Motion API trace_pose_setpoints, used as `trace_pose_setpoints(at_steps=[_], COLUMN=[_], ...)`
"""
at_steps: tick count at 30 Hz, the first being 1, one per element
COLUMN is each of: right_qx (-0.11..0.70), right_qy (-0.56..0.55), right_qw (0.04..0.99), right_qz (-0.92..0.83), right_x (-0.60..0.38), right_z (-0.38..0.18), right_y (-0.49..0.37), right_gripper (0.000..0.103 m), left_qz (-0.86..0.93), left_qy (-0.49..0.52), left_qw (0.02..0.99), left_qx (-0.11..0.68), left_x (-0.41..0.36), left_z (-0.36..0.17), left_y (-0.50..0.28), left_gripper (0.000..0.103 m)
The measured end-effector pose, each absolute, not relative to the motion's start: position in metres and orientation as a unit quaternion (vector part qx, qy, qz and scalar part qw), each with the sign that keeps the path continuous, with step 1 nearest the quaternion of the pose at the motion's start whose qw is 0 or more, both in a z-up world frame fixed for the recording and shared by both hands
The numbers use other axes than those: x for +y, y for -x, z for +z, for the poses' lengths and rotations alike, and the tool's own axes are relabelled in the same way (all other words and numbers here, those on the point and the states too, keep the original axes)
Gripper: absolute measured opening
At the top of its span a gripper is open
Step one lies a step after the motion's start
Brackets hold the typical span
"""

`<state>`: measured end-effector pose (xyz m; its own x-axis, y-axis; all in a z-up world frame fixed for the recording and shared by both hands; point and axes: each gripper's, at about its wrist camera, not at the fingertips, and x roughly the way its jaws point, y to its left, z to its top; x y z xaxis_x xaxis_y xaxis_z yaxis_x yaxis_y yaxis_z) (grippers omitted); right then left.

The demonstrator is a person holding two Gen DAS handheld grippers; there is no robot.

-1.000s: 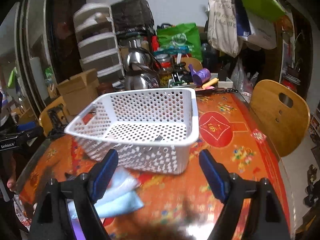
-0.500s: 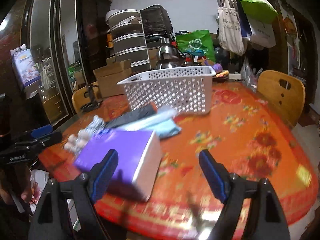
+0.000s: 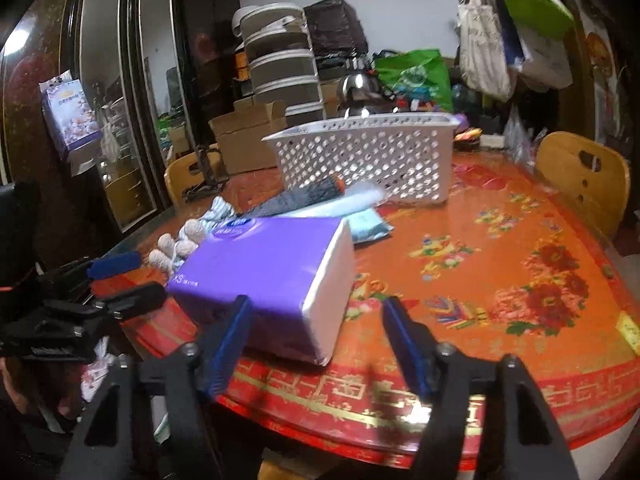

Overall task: Organize soft objects
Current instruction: 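Move both tools to the purple tissue pack and close on its sides, then lift the purple tissue pack with both tools and lower it into the basket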

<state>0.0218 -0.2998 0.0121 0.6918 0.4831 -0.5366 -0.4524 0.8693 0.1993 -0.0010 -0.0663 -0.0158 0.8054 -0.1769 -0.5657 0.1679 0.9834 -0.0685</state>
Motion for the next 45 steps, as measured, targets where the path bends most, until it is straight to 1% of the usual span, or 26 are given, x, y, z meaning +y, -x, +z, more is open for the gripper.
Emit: trace_pose_setpoints(at_steps=[1, 7, 12, 13, 14, 15, 22, 27, 34, 40, 45], right_qx=[0.299, 0.292, 0.296, 0.294, 0.294, 0.295, 0.294, 0.285, 0.274, 0.248, 0.229], right_qy=[-0.026, -0.002, 0.025, 0.028, 0.029, 0.028, 0.035, 0.043, 0.046, 0.051, 0.054], right_qw=[0.918, 0.912, 0.906, 0.906, 0.906, 0.905, 0.908, 0.915, 0.923, 0.934, 0.942], right_qz=[0.260, 0.287, 0.301, 0.302, 0.304, 0.305, 0.297, 0.282, 0.266, 0.252, 0.240], right_x=[-0.298, -0.285, -0.275, -0.274, -0.275, -0.275, -0.273, -0.269, -0.268, -0.268, -0.268], right_z=[0.012, 0.009, 0.003, 0.003, 0.003, 0.002, 0.004, 0.011, 0.020, 0.039, 0.067], right_y=[-0.023, -0.027, -0.030, -0.030, -0.031, -0.032, -0.029, -0.021, -0.016, -0.010, -0.019], right_gripper=[0.058, 0.057, 0.057, 0.057, 0.057, 0.056, 0.053, 0.047, 0.046, 0.046, 0.046], left_qz=[-0.092, -0.116, -0.148, -0.155, -0.165, -0.172, -0.183, -0.173, -0.171, -0.173, -0.169], left_qy=[0.006, 0.016, 0.014, 0.013, 0.013, 0.013, 0.000, -0.001, -0.005, -0.006, -0.014], left_qw=[0.949, 0.941, 0.938, 0.937, 0.935, 0.934, 0.934, 0.939, 0.942, 0.948, 0.956], left_qx=[0.302, 0.317, 0.314, 0.313, 0.313, 0.313, 0.306, 0.295, 0.288, 0.267, 0.240], left_x=[-0.068, -0.072, -0.077, -0.079, -0.081, -0.081, -0.086, -0.084, -0.084, -0.085, -0.088], left_z=[-0.018, -0.033, -0.034, -0.034, -0.036, -0.035, -0.029, -0.024, -0.015, 0.006, 0.035], left_y=[-0.001, -0.012, -0.017, -0.018, -0.019, -0.020, -0.023, -0.019, -0.017, -0.013, -0.019], left_gripper=[0.069, 0.064, 0.046, 0.044, 0.039, 0.036, 0.035, 0.035, 0.035, 0.035, 0.035])
